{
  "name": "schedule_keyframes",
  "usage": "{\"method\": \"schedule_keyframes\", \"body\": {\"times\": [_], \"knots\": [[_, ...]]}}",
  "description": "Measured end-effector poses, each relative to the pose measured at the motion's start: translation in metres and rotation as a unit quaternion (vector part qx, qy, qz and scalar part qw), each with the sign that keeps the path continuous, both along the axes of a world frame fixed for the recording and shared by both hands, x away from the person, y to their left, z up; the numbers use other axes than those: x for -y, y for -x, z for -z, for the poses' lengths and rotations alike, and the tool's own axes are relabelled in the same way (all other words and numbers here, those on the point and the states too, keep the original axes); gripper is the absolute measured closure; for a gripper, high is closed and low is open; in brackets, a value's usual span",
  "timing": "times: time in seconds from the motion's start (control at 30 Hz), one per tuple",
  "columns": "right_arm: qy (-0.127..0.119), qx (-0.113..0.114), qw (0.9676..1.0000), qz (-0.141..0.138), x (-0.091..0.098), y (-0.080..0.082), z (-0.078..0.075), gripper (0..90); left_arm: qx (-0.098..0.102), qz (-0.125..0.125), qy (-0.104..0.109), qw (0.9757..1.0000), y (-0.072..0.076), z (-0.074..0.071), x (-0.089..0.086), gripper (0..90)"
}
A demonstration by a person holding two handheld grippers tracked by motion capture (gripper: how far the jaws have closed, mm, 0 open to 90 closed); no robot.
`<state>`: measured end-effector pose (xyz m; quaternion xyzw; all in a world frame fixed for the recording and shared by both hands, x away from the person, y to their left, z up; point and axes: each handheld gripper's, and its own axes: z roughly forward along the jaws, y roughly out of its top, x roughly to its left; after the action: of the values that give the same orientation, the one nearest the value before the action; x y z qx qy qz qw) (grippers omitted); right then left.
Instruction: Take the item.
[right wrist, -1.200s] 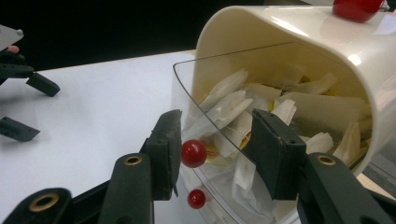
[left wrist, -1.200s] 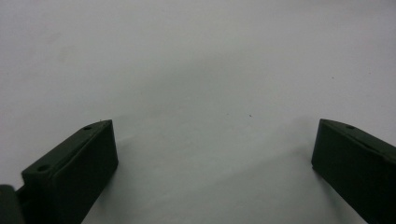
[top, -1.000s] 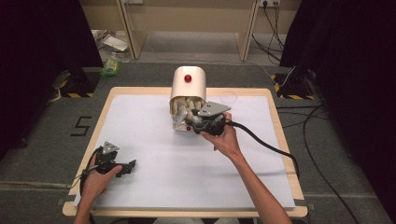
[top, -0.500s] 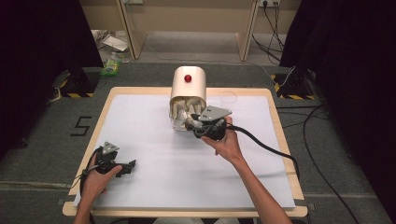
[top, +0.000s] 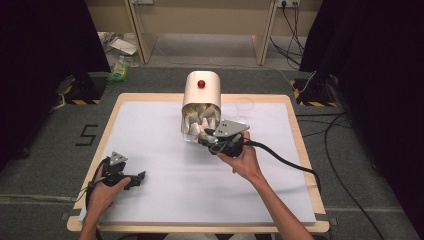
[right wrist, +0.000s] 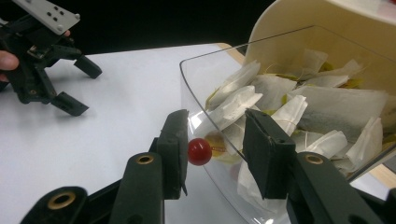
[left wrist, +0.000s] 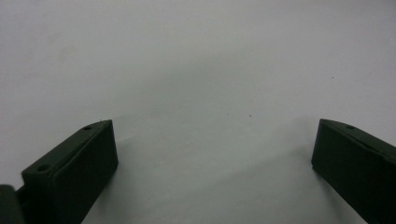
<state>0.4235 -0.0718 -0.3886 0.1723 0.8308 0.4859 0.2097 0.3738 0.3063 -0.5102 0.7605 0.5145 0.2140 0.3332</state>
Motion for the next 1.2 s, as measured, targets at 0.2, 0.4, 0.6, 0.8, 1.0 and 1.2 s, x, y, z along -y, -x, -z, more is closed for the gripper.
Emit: {"method": "schedule_keyframes", "body": {"times": [0.2, 0.4, 0.6, 0.8, 1.0, 1.2], "knots": [[0.008, 0.000, 1.0000, -0.003, 0.000, 0.007, 0.002, 62.8, 0.000, 0.000, 0.000, 1.0000, 0.000, 0.000, 0.000, 0.0], [0.014, 0.002, 0.9999, -0.002, 0.000, 0.011, 0.003, 63.3, 0.000, 0.000, 0.000, 1.0000, 0.000, 0.000, 0.000, 0.0], [0.011, -0.006, 0.9999, -0.001, 0.000, 0.011, 0.002, 63.4, 0.000, 0.000, 0.000, 1.0000, 0.000, 0.000, 0.000, 0.0], [-0.017, 0.012, 0.9995, 0.025, 0.006, 0.006, -0.010, 62.4, 0.000, 0.000, 0.000, 1.0000, 0.000, 0.000, 0.000, 0.0], [-0.029, 0.009, 0.9986, 0.045, 0.011, -0.005, -0.015, 62.3, 0.000, 0.000, 0.000, 1.0000, 0.000, 0.000, 0.000, 0.0], [-0.032, 0.001, 0.9977, 0.060, 0.010, -0.014, -0.014, 62.5, 0.000, 0.000, 0.000, 1.0000, 0.000, 0.000, 0.000, 0.0]]}}
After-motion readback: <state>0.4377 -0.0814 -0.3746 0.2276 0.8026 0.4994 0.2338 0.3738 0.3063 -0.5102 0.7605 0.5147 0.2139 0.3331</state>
